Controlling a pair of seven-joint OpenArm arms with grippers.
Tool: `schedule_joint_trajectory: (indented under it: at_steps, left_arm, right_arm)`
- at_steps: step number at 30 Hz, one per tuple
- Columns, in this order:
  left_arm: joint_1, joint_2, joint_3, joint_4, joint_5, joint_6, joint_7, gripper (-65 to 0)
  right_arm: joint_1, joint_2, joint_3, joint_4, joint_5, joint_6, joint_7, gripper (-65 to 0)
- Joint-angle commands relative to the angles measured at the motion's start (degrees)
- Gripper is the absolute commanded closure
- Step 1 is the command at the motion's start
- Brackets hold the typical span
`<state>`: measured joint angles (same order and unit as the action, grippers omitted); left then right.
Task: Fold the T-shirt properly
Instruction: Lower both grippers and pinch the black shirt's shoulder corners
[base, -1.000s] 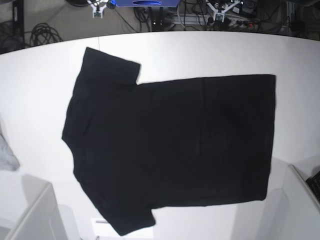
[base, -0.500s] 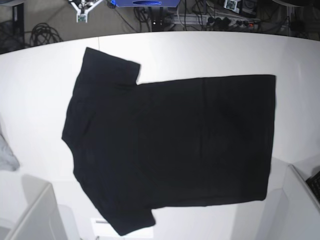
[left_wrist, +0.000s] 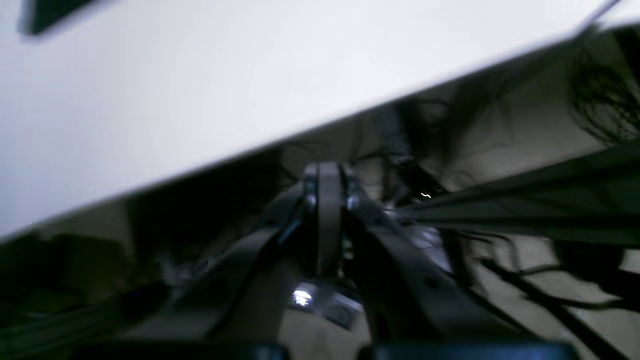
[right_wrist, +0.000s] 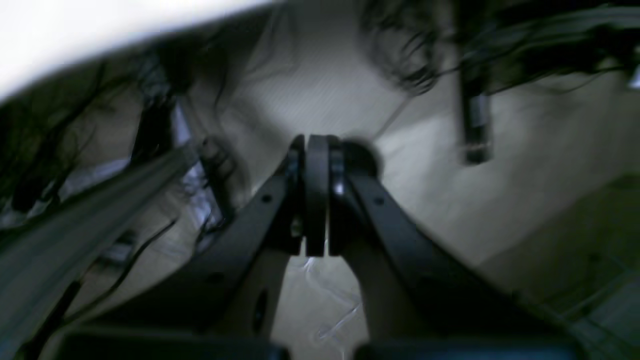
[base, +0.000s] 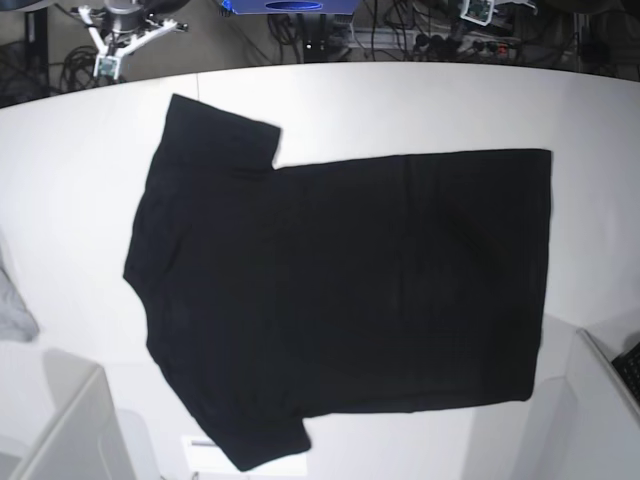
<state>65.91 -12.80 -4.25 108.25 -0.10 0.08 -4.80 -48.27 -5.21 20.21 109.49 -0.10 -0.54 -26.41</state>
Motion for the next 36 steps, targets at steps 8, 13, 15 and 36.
schedule_joint_trajectory:
  at_steps: [8,13,15,36]
  left_arm:
    - [0.0,0.0,-5.3,4.6,0.1,0.5,-1.6,0.0]
    - [-3.1,-0.1,-6.5,4.4,0.0,0.5,-1.6,0.0]
    - [-4.9,0.0,-6.7,4.4,0.0,0.5,-1.6,0.0]
    - [-10.5,-0.3,-16.3,2.0,-25.1,0.2,-1.0,-32.6]
  right_arm:
    - [6.6,-0.8,0.8,5.1,3.7,0.3,0.5,0.0]
    - [9.5,0.3,0.6,5.2,17.2,0.3,0.4,0.0]
    - [10.1,1.5,0.5,5.2,23.4,0.3,0.4,0.0]
    - [13.3,11.6,-1.7,-7.7,47.3,0.3,0.3,-39.0]
